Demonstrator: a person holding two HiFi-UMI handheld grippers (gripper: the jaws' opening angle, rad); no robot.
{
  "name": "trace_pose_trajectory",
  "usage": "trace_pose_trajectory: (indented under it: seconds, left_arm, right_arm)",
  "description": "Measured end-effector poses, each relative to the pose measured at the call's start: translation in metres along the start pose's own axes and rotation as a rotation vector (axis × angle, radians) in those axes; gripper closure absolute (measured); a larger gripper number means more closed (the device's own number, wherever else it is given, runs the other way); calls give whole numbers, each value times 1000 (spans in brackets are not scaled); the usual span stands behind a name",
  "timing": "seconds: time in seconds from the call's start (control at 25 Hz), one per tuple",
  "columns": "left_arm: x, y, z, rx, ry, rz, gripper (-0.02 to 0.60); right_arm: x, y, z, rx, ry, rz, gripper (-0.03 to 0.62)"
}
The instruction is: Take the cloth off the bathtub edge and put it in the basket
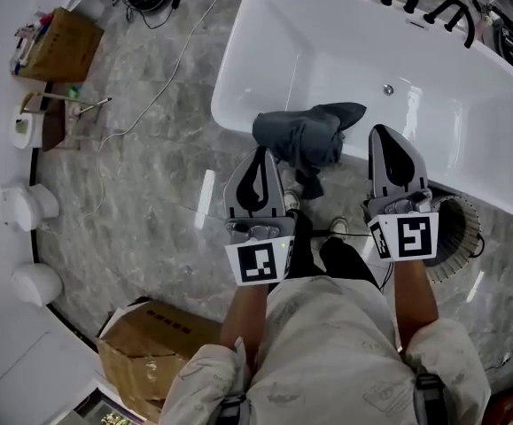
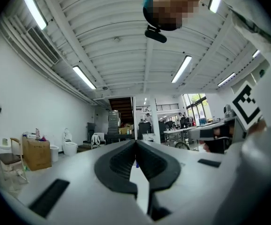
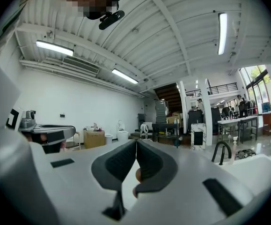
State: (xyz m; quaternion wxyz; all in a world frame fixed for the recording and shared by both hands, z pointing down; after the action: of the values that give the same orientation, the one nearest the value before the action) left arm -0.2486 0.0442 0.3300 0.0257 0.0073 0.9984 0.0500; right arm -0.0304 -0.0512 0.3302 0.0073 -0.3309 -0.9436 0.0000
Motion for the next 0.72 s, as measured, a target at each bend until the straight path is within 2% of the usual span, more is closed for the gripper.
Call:
trace_pose_trajectory:
  seconds: [0.4,0.56,0.72]
  left_arm:
    - [56,-17,-91,142,71,-27,578]
    - [70,-22,-128,187,88,-45,578]
    - [85,-25,-161,222,99,-56,578]
  right_arm:
    - [55,-70,-107,261,-29,39,595]
    - [71,-91,-162,385,-49,47,553]
    - [86,-109,-218,508,-61,64,470]
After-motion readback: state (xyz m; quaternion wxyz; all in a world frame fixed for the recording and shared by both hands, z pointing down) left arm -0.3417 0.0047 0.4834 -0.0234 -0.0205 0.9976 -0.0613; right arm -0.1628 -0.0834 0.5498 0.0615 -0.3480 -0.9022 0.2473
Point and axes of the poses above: the fingertips, and each gripper's own axes: y backward along the fingers, x to its left, z out of its top, the point moved 10 cm from there along y, backward along the fingers, and after that the axes turned 3 degrees about -x, right-handed, at the moved point
